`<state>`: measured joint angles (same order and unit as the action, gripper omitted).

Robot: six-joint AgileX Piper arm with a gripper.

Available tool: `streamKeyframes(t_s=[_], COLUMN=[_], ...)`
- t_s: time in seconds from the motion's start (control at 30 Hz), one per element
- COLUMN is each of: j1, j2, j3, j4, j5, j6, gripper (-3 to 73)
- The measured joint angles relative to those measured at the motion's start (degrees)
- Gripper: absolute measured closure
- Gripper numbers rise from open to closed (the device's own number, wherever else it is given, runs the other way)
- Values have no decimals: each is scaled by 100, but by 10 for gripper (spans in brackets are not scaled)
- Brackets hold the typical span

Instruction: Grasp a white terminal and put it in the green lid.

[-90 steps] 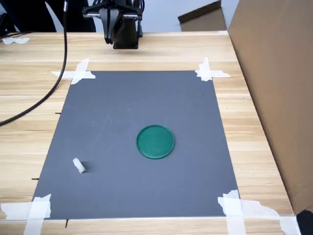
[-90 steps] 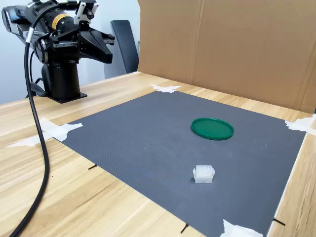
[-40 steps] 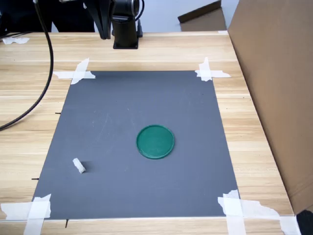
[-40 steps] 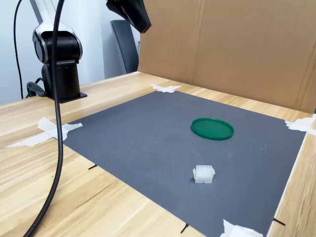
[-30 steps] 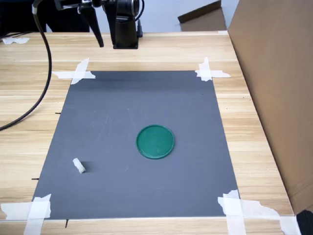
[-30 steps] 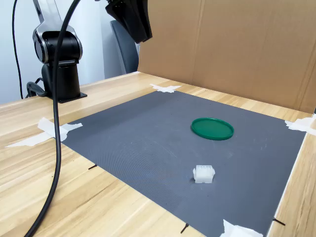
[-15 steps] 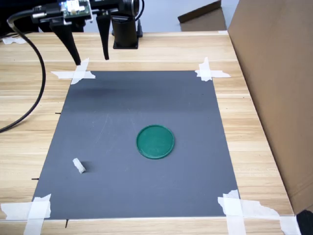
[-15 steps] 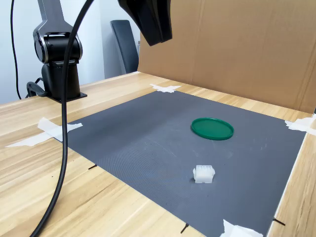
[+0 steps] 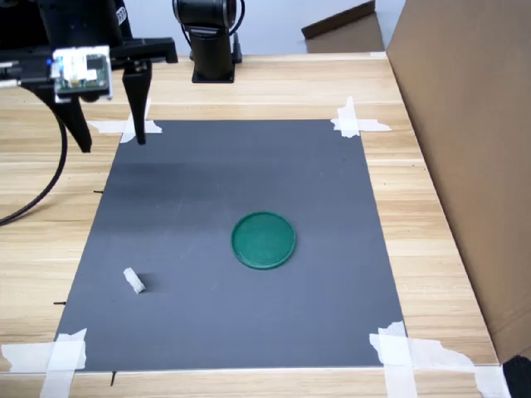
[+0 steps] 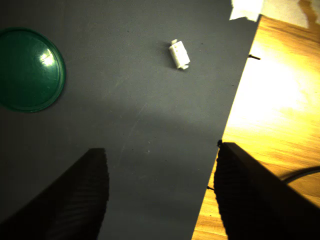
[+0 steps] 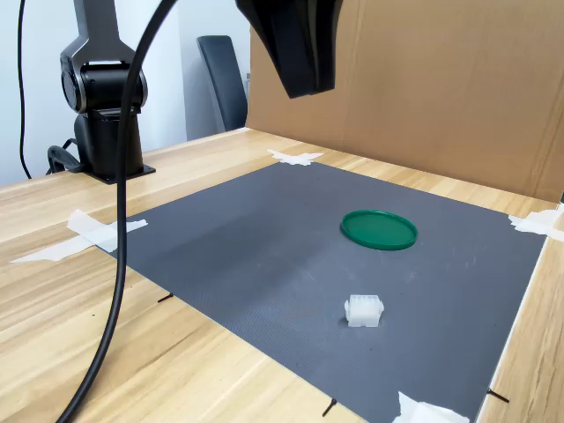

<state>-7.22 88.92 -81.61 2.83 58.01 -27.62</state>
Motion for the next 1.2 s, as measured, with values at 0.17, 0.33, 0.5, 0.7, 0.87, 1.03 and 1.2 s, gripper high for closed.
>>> streamKeyframes(t_s=[0.17,0.33,0.5,0.7,0.87,1.03,1.2], j1=[0,0,-251,-507,-507,-460,-414], j2=[674,1145,1425,1582,1887,2201,2390], j3=[-756,-1387,-1630,-1724,-2278,-2889,-2914], j4=[195,372,344,469,503,679,644], j5=[451,733,721,623,775,1068,1087], j6=[18,18,18,-309,-350,-331,-345], gripper=[157,157,157,157,157,157,157])
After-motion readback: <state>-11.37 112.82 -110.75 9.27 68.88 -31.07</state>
